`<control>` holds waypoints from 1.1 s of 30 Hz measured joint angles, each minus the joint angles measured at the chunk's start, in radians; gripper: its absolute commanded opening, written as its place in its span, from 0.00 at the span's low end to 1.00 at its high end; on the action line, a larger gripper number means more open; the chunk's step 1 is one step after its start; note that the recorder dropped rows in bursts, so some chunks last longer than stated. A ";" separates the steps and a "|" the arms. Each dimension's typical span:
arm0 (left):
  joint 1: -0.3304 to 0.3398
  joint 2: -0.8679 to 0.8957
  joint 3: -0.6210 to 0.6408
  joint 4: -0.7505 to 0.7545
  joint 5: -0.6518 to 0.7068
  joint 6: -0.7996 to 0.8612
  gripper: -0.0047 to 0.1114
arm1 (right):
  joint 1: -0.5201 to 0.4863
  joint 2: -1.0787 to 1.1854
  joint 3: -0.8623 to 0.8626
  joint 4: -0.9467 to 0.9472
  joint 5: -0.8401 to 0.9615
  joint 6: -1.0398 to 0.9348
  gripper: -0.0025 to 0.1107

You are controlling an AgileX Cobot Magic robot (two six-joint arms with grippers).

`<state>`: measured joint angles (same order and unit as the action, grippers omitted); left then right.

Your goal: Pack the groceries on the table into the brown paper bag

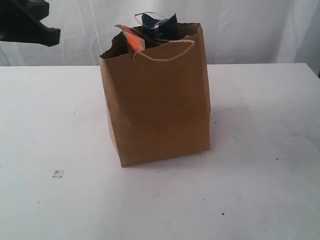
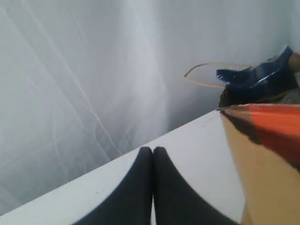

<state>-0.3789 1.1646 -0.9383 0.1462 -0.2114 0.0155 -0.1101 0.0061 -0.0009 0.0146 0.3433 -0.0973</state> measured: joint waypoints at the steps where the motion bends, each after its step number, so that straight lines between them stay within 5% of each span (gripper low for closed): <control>1: 0.031 -0.008 0.028 -0.090 -0.002 0.129 0.04 | 0.000 0.000 0.000 0.000 0.000 0.000 0.02; 6: 0.140 -0.020 0.163 -0.205 0.004 0.315 0.04 | 0.000 0.000 0.000 0.000 0.000 0.000 0.02; 14: 0.310 -0.133 0.472 -0.233 0.008 0.171 0.04 | 0.000 0.000 0.000 0.000 0.000 0.000 0.02; 26: 0.333 -0.738 0.569 -0.258 0.138 0.189 0.04 | 0.000 0.000 0.000 0.000 0.000 0.000 0.02; 33: 0.333 -0.825 0.569 -0.258 0.211 0.222 0.04 | 0.000 0.000 0.000 0.000 0.000 0.000 0.02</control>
<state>-0.0457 0.3391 -0.3695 -0.1120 0.0000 0.2372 -0.1101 0.0061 -0.0009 0.0146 0.3433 -0.0973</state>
